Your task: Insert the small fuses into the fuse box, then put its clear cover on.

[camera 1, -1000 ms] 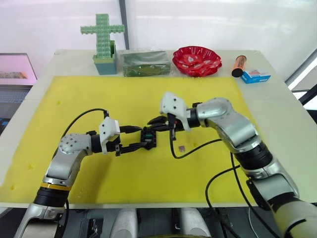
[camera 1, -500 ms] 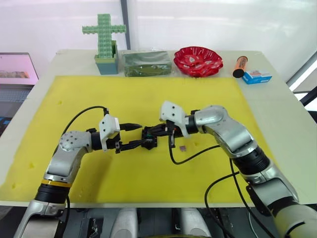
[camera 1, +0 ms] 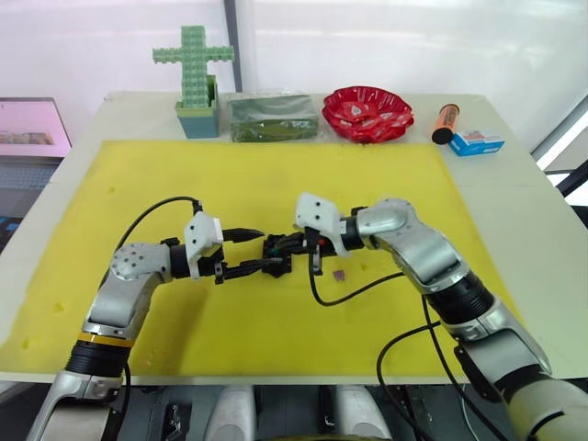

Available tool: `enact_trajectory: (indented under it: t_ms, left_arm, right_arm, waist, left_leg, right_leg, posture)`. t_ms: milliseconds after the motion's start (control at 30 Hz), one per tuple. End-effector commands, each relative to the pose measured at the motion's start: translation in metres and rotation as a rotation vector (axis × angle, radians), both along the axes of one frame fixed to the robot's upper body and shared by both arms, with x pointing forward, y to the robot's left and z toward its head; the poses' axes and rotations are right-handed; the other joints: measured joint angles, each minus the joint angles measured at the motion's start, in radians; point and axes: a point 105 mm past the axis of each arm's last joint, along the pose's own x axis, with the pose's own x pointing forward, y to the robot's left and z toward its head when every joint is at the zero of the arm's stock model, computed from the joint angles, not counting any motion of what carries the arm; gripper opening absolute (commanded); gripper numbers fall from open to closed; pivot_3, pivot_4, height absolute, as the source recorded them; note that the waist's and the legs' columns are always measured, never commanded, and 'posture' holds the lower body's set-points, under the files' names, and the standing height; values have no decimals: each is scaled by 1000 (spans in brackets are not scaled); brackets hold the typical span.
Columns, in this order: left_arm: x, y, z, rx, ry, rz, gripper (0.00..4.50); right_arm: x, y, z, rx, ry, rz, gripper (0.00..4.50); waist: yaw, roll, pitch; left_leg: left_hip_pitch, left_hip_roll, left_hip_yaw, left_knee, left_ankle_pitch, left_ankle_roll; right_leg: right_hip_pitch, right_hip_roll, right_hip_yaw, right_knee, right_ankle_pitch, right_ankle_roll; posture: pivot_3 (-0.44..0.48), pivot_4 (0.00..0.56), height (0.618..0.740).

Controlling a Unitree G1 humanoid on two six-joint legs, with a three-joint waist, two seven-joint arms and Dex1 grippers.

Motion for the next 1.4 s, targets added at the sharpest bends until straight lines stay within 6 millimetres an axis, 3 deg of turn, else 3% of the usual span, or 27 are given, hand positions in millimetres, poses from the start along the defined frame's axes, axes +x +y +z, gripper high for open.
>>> enact_trajectory:
  t_ms: [33, 767, 1400]
  left_arm:
    - [-1, -1, 7, -2, -34, -5, 2800]
    - [-3, 4, 5, 10, -13, 3, 2800]
    - [-2, 1, 8, 11, -20, -7, 2800]
  right_arm:
    - [-2, 3, -2, -12, -15, 19, 28]
    - [1, -16, -52, -201, -32, 16, 28]
    - [-3, -15, -44, -197, -41, 44, 28]
  waist:
    - [0, 0, 0]
    - [1, 1, -3]
    - [1, 1, -4]
  left_leg:
    - [0, 0, 0, 0, 0, 0]
    - [4, 0, 0, 0, 0, 0]
    - [6, 0, 0, 0, 0, 0]
  right_leg:
    - [0, 0, 0, 0, 0, 0]
    - [4, 0, 0, 0, 0, 0]
    - [6, 0, 0, 0, -1, -1]
  posture:
    - [0, 150, 740]
    - [0, 150, 740]
    - [0, 150, 740]
